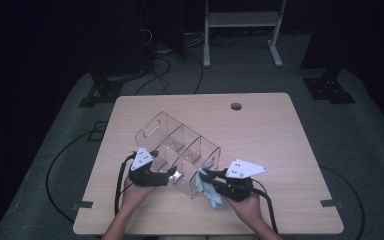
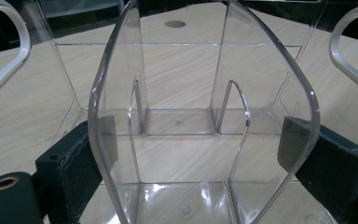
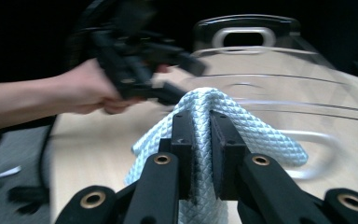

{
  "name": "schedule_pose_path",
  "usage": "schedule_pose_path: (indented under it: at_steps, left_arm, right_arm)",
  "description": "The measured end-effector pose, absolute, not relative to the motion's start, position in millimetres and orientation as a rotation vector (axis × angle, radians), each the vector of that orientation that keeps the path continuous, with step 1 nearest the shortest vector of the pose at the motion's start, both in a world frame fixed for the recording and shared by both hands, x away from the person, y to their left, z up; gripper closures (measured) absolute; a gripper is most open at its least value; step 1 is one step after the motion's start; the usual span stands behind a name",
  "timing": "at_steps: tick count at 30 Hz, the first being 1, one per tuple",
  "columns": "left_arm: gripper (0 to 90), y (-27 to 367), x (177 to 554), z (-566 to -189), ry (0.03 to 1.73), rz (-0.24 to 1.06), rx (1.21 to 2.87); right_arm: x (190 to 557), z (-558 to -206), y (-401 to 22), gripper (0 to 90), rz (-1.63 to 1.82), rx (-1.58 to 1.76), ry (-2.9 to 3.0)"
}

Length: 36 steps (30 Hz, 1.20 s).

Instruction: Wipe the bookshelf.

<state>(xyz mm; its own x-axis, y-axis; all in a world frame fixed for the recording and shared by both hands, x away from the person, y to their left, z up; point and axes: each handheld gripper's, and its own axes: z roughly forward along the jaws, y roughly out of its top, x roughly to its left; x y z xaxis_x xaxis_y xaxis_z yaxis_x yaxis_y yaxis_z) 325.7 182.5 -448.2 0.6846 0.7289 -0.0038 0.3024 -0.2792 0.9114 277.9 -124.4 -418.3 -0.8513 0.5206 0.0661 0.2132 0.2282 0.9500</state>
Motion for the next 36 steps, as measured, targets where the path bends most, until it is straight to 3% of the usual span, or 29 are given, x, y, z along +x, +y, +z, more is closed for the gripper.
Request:
schedule_pose_path:
  at_steps: [10,19,27,36]
  left_arm:
    - [7.6,181.7,325.2,-449.1,0.807,0.517,1.858]
    - [7.7,179.8,324.2,-448.2,0.805,0.518,1.864]
    - [7.9,181.9,323.9,-448.0,0.793,0.502,1.873]
    - [7.8,180.3,323.7,-447.6,0.787,0.506,1.875]
  right_arm:
    - [276.0,-419.2,-123.6,80.4,1.646,0.673,2.245]
    - [303.6,-418.9,-153.2,80.4,1.633,0.84,2.171]
    - [292.0,-419.1,-143.1,80.3,1.619,0.765,2.209]
    - [313.1,-426.4,-167.0,80.4,1.558,0.915,2.136]
